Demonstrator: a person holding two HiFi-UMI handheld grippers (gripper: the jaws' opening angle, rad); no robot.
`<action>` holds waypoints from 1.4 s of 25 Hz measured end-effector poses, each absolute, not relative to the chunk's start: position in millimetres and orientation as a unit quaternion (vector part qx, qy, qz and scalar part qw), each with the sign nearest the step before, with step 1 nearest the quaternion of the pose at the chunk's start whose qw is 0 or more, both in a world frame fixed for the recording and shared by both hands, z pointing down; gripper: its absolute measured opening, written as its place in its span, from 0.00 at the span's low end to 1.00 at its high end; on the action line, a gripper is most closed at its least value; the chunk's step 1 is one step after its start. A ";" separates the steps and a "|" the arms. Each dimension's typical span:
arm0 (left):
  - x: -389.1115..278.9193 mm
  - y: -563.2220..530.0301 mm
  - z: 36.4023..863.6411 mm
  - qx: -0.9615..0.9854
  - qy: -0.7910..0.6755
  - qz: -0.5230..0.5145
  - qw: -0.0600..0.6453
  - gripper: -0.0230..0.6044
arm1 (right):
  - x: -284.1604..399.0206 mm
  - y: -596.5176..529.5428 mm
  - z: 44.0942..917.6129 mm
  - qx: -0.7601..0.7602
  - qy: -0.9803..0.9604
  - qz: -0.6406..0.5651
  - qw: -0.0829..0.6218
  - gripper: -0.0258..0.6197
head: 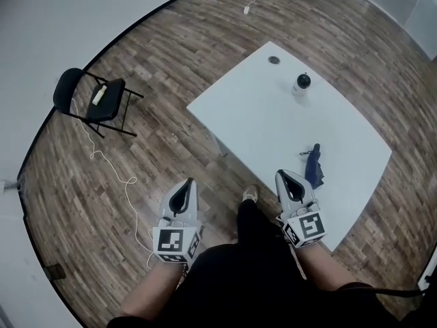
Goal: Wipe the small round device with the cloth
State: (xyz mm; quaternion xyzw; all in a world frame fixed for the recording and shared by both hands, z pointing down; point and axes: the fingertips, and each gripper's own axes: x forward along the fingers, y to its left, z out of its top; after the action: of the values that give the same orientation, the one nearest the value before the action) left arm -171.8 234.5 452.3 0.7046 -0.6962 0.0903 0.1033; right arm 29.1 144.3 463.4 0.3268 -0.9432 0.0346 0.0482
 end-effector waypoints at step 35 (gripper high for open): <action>-46.8 -93.5 422.7 0.943 -0.317 0.077 0.065 0.05 | 166.8 32.5 465.0 0.739 -0.663 0.083 0.093 0.04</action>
State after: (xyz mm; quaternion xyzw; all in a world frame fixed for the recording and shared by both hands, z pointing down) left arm -46.8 -93.5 422.7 0.9430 -0.3172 0.0773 0.0647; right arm 166.8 32.5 465.0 0.7385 -0.6625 0.0834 0.0934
